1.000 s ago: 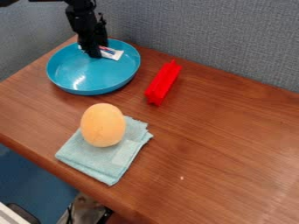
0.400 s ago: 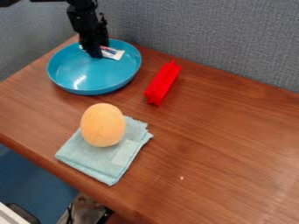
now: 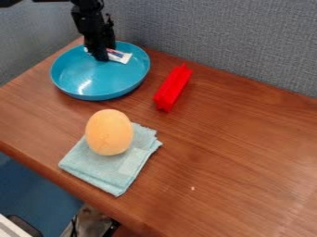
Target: Put the toothpaste on the blue plate
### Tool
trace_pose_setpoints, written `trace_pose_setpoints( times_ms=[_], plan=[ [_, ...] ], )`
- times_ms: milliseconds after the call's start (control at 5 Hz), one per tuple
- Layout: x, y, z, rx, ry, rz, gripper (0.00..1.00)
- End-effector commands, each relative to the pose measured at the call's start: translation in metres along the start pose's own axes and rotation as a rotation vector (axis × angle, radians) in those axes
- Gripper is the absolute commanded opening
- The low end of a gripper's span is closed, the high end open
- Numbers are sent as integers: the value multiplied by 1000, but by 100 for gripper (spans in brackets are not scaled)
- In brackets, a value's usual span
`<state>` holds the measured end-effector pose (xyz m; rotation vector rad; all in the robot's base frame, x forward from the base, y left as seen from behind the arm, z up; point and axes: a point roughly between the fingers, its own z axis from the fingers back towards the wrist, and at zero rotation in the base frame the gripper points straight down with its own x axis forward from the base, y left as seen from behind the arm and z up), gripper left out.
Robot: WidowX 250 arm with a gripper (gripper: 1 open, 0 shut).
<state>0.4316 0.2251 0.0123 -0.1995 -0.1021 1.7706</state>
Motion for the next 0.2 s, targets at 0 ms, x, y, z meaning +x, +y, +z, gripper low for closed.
trace_pose_setpoints(
  times_ms=[0],
  plan=[
    [-31,22,-43,120,36,-32,0]
  ],
)
